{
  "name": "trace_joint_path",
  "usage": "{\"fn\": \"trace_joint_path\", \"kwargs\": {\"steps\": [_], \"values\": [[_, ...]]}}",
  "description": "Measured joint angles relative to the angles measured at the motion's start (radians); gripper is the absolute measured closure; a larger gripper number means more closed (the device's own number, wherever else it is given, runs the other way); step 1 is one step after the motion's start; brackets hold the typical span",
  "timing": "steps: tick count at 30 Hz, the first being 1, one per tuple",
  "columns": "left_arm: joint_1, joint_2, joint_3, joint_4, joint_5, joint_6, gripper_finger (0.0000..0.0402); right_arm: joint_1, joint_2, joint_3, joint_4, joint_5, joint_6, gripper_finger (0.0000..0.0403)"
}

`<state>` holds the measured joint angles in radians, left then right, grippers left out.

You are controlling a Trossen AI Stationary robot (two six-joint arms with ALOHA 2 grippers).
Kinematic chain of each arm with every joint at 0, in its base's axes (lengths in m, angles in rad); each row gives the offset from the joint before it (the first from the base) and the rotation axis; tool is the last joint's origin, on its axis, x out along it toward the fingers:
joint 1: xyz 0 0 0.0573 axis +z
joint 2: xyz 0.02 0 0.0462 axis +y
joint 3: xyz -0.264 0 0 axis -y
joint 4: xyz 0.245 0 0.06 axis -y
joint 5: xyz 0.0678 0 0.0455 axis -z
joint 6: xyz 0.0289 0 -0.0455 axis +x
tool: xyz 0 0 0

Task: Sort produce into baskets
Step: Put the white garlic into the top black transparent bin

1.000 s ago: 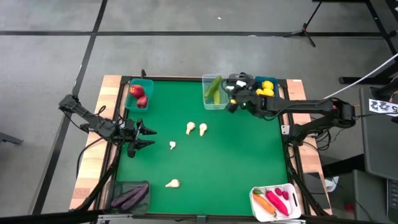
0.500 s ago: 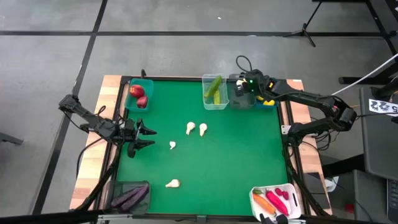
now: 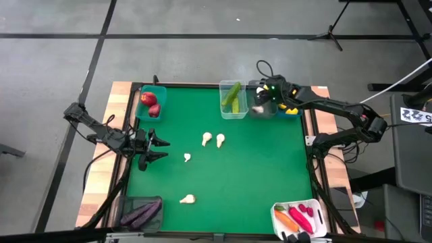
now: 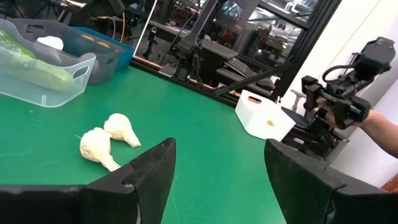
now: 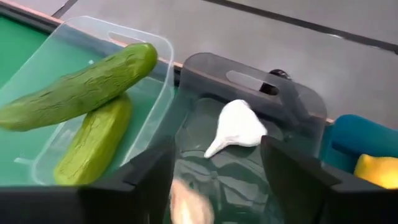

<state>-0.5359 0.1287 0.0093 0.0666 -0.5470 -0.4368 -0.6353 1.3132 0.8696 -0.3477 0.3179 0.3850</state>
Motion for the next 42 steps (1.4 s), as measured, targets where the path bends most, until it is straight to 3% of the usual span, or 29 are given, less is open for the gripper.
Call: {"fn": "trace_joint_path", "kwargs": {"steps": [3,12,17,22,28,32,42], "values": [[0.000,0.000,0.000,0.000,0.000,-0.002,0.0161,0.000,0.000,0.000,0.015,-0.098,-0.027,0.0163],[0.000,0.000,0.000,0.000,0.000,-0.002,0.0161,0.023,0.000,0.000,0.157,-0.649,-0.018,0.0162],[0.000,0.000,0.000,0.000,0.000,-0.001,0.0161,0.140,0.000,0.000,0.263,-0.748,-0.023,0.0162],[0.000,0.000,0.000,0.000,0.000,0.003,0.0161,0.327,0.007,0.000,0.312,-0.637,-0.059,0.0162],[0.000,0.000,0.000,0.000,0.000,0.009,0.0161,0.547,0.051,0.001,0.348,-0.318,-0.139,0.0161],[0.000,0.000,0.000,0.000,0.000,0.009,0.0161,0.632,0.126,0.001,0.379,-0.176,-0.176,0.0161],[0.000,0.000,0.000,0.000,-0.001,0.008,0.0161,0.704,0.384,0.001,0.639,-0.071,-0.103,0.0144]]}}
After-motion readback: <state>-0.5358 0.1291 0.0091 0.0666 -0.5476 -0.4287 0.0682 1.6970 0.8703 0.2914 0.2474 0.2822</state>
